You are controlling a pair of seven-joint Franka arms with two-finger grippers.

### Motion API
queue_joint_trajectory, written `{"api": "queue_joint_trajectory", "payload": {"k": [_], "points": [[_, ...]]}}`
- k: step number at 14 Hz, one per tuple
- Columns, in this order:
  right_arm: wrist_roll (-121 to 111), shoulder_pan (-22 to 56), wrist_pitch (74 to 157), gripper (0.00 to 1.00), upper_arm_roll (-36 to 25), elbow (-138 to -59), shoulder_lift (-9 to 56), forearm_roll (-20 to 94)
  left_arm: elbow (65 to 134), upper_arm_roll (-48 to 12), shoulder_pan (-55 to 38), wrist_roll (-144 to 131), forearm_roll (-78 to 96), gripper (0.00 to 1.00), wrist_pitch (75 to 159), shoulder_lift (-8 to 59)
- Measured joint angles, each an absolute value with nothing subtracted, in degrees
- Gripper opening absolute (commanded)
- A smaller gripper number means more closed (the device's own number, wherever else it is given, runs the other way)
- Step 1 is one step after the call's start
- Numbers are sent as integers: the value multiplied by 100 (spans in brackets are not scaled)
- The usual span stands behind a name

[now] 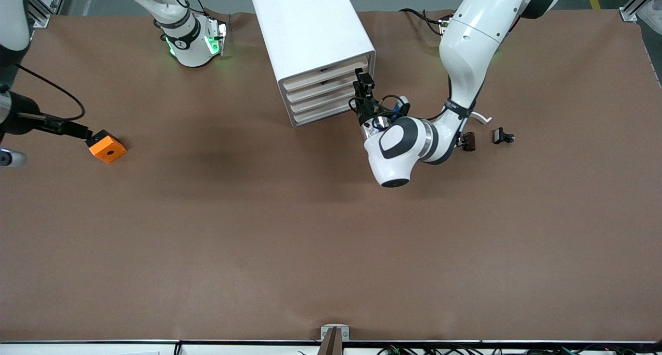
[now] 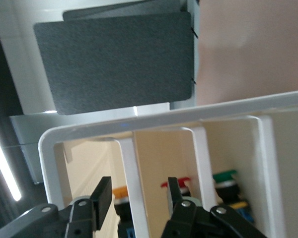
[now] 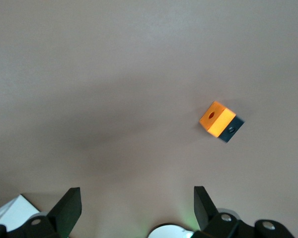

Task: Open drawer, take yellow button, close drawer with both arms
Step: 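Grasp the drawer handle with the left gripper and pull the drawer open, then reach the right gripper into the open drawer toward a push button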

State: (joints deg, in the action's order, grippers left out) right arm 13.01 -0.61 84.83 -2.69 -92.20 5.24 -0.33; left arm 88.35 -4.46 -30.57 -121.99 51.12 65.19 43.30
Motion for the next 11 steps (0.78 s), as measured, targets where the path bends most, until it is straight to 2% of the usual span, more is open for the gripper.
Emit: {"api": "queue_joint_trajectory", "payload": {"k": [1,7,9,11], "points": [[1714,145,8479,100,-259,-9222,522,-9,8900,-508,-3059,-12199,5112,46,6476,4331],[3944,1328,8478,100,-210,-9222,443,310,9039,-583,-3071,-12199,5112,14,6457,4331],[4747,1828,8574,100,-200,-9221,436,355,9034,-582,-3076,-12270,5120,6,6393,4325],[5534,2270,8776,100,-194,-9220,434,438,9039,-581,-3078,-12339,5120,5,6397,4325]]}}
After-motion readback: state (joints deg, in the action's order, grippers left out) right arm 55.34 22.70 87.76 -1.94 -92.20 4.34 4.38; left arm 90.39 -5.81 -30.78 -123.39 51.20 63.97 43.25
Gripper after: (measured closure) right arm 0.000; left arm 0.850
